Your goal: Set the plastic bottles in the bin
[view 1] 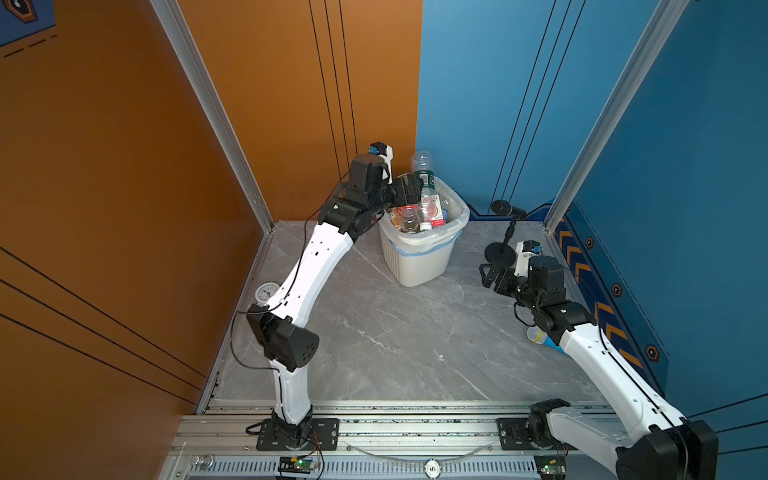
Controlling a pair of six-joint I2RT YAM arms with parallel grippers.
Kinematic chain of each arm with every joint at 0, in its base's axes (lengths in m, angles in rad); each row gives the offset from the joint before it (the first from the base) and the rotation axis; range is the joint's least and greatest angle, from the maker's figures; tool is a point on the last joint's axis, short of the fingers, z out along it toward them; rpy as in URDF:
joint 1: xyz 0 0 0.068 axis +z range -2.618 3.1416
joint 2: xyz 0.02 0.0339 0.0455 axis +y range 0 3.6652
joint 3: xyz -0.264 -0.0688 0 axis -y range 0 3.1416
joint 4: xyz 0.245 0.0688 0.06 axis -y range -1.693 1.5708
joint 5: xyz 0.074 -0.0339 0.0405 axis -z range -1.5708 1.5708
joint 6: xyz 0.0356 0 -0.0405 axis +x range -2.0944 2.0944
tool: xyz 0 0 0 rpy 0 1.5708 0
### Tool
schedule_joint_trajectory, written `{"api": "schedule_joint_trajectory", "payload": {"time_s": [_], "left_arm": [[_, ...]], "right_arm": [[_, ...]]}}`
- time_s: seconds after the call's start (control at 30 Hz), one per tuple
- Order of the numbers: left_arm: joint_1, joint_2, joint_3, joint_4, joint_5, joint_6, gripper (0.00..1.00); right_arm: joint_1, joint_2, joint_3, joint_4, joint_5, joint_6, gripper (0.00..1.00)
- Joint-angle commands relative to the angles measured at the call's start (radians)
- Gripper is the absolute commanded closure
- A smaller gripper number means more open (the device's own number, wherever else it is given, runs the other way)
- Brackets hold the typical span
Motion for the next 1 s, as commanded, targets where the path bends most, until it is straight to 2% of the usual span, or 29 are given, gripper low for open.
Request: {"api": "schedule_joint_trajectory", "payload": {"time_s": [0.0,0.1,0.27,0.4,0.5,0.57,0.67,0.7,0.83,0.97], "left_arm": [[0.013,-0.185,-0.229,0.247,-0.018,0.064,0.02],[0.025,-0.380,-0.567,0.408,-0.132,0.136,0.02],[0.080,-0.680,-1.177,0.609,-0.356,0.220,0.02],[0.120,-0.824,-1.473,0.713,-0.474,0.297,0.02],[0.140,-0.843,-1.657,0.882,-0.525,0.390,0.02],[0.187,-0.798,-1.732,0.977,-0.527,0.390,0.02],[0.286,-0.685,-1.773,1.099,-0.426,0.342,0.02],[0.314,-0.671,-1.752,1.059,-0.375,0.333,0.02],[0.332,-0.597,-1.729,1.085,-0.374,0.437,0.02],[0.372,-0.575,-1.727,1.112,-0.321,0.444,0.02]], "right_arm": [[-0.018,-0.015,0.027,-0.047,0.050,-0.038,0.00],[-0.028,-0.040,0.019,-0.070,0.110,-0.071,0.00],[-0.040,-0.126,-0.085,-0.016,0.318,-0.118,0.00],[-0.034,-0.204,-0.268,0.211,0.466,-0.228,0.00],[0.001,-0.222,-0.398,0.401,0.578,-0.321,0.01],[0.007,-0.196,-0.433,0.470,0.613,-0.341,0.00],[0.008,-0.114,-0.501,0.659,0.619,-0.393,0.00],[0.005,-0.075,-0.526,0.739,0.618,-0.413,0.00],[-0.037,0.111,-0.580,0.973,0.581,-0.453,0.00],[-0.096,0.229,-0.593,1.089,0.495,-0.432,0.00]]}}
